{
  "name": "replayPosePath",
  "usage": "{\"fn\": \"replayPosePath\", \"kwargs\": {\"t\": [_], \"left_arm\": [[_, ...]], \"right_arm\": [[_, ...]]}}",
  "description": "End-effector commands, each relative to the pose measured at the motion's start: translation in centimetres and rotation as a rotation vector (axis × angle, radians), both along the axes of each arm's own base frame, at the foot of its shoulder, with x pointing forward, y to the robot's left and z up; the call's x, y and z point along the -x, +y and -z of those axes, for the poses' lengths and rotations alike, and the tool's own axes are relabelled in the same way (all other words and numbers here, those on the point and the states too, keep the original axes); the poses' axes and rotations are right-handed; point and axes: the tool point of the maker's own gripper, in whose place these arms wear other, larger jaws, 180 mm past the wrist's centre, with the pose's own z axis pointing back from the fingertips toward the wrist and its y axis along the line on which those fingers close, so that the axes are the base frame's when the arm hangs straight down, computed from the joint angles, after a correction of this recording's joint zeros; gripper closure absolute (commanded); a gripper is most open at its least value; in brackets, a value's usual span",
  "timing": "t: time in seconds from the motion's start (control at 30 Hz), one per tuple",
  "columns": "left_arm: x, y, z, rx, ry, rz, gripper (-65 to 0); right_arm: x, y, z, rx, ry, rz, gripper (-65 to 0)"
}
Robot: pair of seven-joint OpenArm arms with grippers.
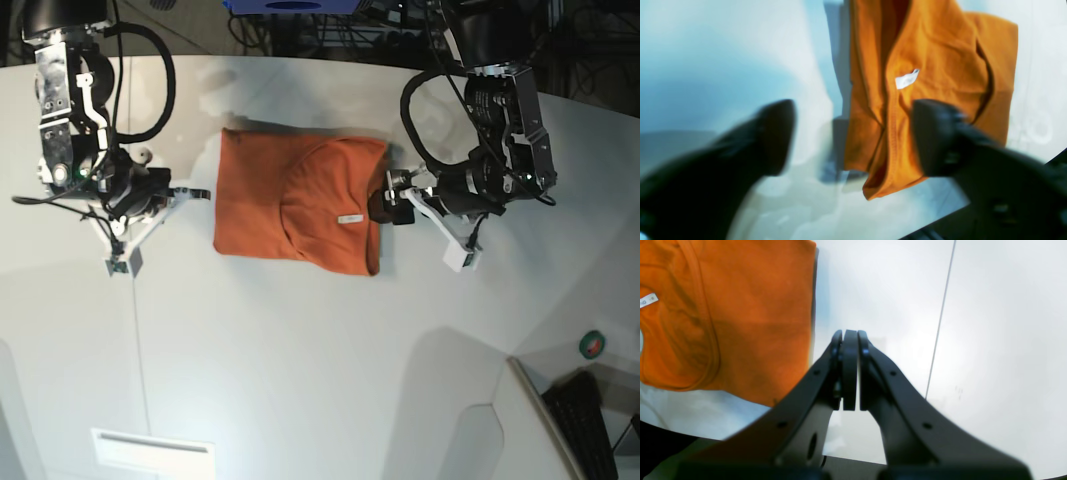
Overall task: Layout the t-shirt on the table in an organized manner, then fold the t-shirt properly
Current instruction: 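Drag and rotate the folded shirt with the left gripper to square it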
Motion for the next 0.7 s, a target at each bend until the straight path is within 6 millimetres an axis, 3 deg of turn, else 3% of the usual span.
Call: {"fn": "replayPosePath", "kwargs": {"t": [0.0,0.2,0.33,0.53,0.6,0.67], "left_arm": [[-1.2,-0.3,-0.9,0.017,-0.039,0.004,-61.1],[-1.5,-1.3,0.6,0.061,-0.022,-0.015,-61.7],[-0.8,-3.1,2.6,0.088,0.018,0.017,-61.7],[-0.6,-4.6,3.4,0.109,0.015,0.026,-61.5],[-0.5,-4.5,3.6,0.108,0.022,0.024,-58.9],[-0.5,-4.4,3.7,0.103,0.023,0.026,-50.0]], "right_arm": [[-1.0,0.0,-1.0,0.000,-0.046,-0.006,0.0],[-0.9,0.0,-1.0,-0.002,-0.044,-0.005,0.0],[-0.8,0.0,-0.9,-0.002,-0.042,-0.005,0.0],[-0.8,0.0,-1.0,-0.001,-0.043,-0.007,0.0],[-0.9,-0.1,-1.0,0.001,-0.043,-0.004,0.0],[-0.9,-0.3,-1.0,0.002,-0.044,-0.001,0.0]]}}
